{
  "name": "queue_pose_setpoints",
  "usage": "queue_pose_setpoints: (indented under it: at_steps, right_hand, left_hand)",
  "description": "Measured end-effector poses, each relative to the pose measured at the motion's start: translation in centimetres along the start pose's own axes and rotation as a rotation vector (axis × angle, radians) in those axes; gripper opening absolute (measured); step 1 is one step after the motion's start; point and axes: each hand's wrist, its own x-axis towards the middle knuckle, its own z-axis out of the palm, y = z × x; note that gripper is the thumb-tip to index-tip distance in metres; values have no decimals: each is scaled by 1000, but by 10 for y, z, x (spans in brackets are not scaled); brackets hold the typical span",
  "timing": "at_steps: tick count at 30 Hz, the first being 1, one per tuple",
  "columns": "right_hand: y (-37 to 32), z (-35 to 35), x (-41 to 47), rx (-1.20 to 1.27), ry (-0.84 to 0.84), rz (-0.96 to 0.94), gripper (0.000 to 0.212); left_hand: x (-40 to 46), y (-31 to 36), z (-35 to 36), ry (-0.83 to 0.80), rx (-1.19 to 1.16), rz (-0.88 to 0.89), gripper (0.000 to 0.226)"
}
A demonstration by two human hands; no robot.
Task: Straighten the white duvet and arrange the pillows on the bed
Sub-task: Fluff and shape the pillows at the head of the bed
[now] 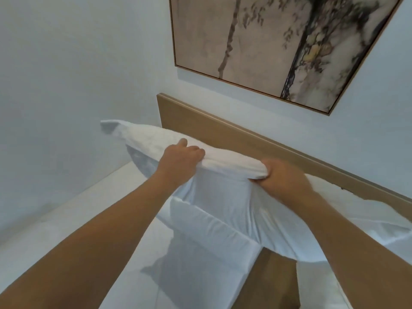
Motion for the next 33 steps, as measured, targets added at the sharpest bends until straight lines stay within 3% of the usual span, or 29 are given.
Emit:
queue_pose_setpoints:
  at_steps: [4,8,11,14,16,18,22,26,33]
  right_hand:
    - [11,28,61,-164,190,-28,16]
    - [40,143,100,-207,216,-3,28]
    - [84,269,108,-215,37,-7,44]
    - [142,381,107,-340,-330,126,98]
    - [183,438,103,-329,-556,294,108]
    - [213,479,97,-248,-622,390,111]
    - [233,524,92,-207,-571,352,108]
    - [241,521,103,-222,-530,292,102]
    - [214,496,91,-246,-538,278,96]
  left_hand:
    - [67,-24,43,51,-13,-25,31]
    - [84,-30,157,9,-124,-107,35]
    - [57,-13,279,-190,-190,-189,35]
    - [19,24,398,-575,-238,-357,46]
    - [2,55,456,-755,-471,-473,61]
    - [-7,89,499,-781,-642,-520,70]
    - [-20,127,542,-729,-619,-596,74]
    - [-20,125,539,-664,-606,-579,74]
    - [-24,106,501,-764,-717,-647,68]
